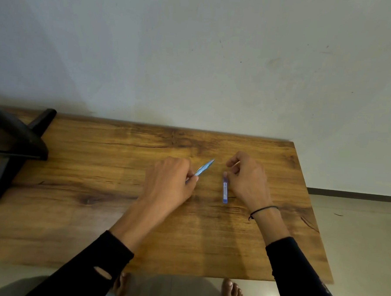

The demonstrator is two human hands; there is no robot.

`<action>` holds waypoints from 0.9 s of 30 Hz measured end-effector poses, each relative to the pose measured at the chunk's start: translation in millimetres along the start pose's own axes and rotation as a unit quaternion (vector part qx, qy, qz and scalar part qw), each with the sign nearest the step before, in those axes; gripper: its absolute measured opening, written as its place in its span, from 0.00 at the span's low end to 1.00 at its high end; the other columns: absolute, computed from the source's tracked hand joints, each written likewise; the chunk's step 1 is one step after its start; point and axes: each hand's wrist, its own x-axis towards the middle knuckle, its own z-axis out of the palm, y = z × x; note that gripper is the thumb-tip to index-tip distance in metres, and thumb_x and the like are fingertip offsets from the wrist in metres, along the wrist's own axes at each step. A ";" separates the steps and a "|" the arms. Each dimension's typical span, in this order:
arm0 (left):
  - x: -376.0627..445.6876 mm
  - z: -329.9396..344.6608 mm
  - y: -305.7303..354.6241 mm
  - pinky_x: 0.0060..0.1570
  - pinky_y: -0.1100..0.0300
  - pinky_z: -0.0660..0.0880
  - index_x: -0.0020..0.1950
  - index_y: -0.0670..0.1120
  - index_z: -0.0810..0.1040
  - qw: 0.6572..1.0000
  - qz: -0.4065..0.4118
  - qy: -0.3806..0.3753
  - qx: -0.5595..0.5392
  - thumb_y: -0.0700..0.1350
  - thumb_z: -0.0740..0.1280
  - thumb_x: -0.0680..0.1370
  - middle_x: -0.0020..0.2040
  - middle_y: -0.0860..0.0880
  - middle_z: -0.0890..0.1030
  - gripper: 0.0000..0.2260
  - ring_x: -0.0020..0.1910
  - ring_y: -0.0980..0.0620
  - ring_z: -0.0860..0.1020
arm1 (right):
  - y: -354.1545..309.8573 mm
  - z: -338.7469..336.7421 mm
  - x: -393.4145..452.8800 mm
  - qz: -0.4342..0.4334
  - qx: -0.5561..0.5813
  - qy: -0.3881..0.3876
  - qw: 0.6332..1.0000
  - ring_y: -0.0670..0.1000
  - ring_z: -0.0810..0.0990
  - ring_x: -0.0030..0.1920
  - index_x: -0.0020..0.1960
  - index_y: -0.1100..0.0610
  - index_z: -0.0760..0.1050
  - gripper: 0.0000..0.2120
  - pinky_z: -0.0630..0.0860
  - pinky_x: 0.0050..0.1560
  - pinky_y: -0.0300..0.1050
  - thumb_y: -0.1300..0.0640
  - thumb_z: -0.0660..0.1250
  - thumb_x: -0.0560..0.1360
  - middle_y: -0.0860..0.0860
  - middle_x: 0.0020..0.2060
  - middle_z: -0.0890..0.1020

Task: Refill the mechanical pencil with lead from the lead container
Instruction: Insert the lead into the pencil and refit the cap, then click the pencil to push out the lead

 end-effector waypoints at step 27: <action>19.4 -22.6 -10.7 0.36 0.69 0.81 0.45 0.47 0.86 0.819 -0.088 0.188 -0.535 0.44 0.76 0.80 0.37 0.49 0.88 0.05 0.34 0.59 0.85 | -80.0 -135.4 -48.2 -0.042 0.865 -0.070 0.494 0.50 0.55 0.28 0.31 0.53 0.56 0.28 0.57 0.30 0.44 0.35 0.54 0.81 0.48 0.26 0.56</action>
